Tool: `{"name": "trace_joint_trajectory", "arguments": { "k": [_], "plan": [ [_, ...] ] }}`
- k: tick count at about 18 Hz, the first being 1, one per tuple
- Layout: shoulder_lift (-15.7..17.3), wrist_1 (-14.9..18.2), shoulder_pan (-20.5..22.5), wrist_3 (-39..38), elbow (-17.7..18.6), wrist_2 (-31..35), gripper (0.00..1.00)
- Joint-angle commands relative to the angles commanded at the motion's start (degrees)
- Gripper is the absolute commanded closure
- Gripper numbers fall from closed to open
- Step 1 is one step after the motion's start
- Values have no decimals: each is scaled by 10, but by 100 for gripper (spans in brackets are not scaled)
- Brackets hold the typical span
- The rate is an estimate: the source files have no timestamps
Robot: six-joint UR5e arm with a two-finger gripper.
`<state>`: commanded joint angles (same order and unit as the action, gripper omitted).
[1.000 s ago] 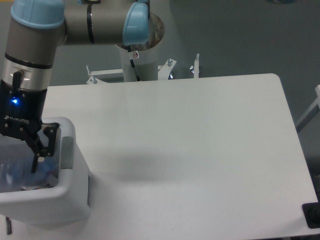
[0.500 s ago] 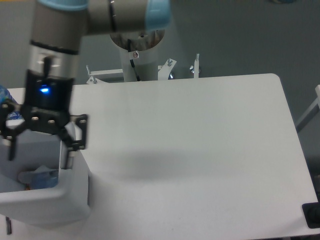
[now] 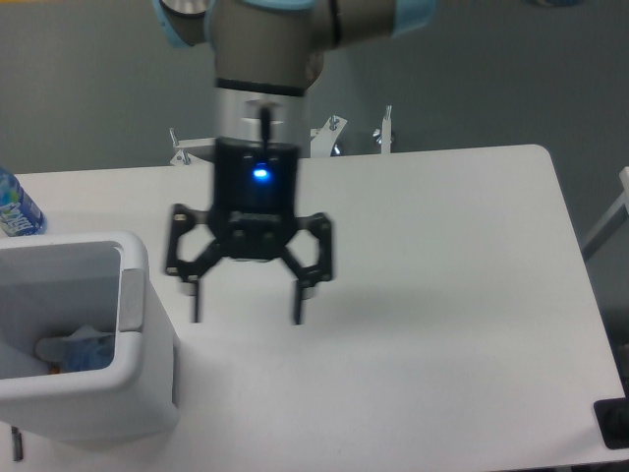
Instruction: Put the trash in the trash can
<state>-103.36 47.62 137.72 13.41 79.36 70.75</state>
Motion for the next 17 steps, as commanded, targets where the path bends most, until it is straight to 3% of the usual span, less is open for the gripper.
{"name": "trace_joint_trajectory", "arguments": {
  "k": [6,9,11,17],
  "plan": [
    [31,120,57,187,-5,9,0],
    [46,166,68,315,0,117,0],
    [46,186,69,361,-3,149,0],
    [47,196,85,399,-6,163,0]
  ]
}}
